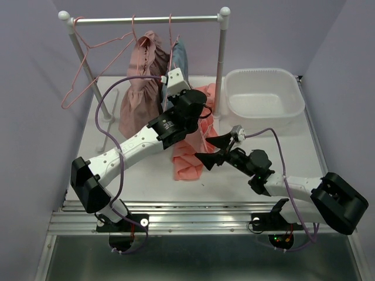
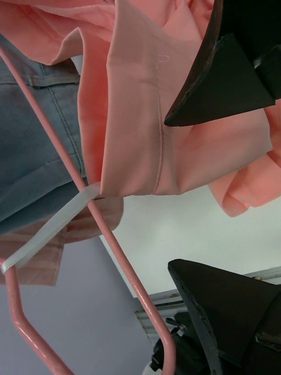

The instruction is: Remove the skirt from the hanger

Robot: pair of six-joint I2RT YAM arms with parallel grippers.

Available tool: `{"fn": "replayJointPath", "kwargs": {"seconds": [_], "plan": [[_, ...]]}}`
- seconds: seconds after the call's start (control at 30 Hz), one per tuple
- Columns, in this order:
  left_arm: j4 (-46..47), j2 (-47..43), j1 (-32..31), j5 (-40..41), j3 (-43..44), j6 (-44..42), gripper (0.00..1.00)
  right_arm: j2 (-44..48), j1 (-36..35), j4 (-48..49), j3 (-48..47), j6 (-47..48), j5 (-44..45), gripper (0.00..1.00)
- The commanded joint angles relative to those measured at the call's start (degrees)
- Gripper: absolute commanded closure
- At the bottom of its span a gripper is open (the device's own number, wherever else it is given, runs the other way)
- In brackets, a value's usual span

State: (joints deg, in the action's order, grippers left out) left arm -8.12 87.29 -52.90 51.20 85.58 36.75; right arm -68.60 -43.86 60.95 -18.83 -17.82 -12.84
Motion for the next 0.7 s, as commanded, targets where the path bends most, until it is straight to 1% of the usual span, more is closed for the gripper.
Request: {"fn": "replayJointPath", "kwargs": {"seconds": [0.0,0.13,0.27,0.33,0.37,0.5,0.57,0.63,0.67], "plan": [[-1.90,-0.80,-0.09,3.29,3.89,5.60,1.00,-3.20,-1.14,16.45,0.63,-0.98,7.57,0.00],[-2.86,-1.06,0.08,2.85,4.15,7.37,1.00,-8.65,-1.14,22.54,-0.59,-3.18,7.39,0.00],[-3.66,-1.15,0.17,3.29,4.16,8.24,1.00,-13.04,-1.67,27.64,-1.65,-4.67,10.82,0.01],[-3.92,-1.24,0.26,2.85,4.16,8.77,1.00,-15.33,-1.67,28.96,-2.43,-4.85,12.49,0.06],[-3.83,-1.33,0.35,2.77,4.16,8.86,1.00,-15.95,-1.67,30.18,-2.53,-5.81,13.36,0.12],[-4.36,-1.59,0.61,2.76,3.89,9.39,1.00,-19.20,-1.67,36.77,-1.65,-6.70,16.70,0.25],[-4.62,-1.59,0.87,2.50,3.45,10.00,1.00,-19.64,-1.67,36.26,-2.43,-6.61,16.19,0.29],[-4.45,-1.59,1.05,2.33,3.10,9.92,1.00,-19.47,-1.67,35.12,-2.97,-6.35,15.57,0.30],[-4.54,-1.51,1.40,2.06,3.19,10.00,1.00,-19.03,-2.19,35.29,-2.97,-6.00,15.13,0.32]]}}
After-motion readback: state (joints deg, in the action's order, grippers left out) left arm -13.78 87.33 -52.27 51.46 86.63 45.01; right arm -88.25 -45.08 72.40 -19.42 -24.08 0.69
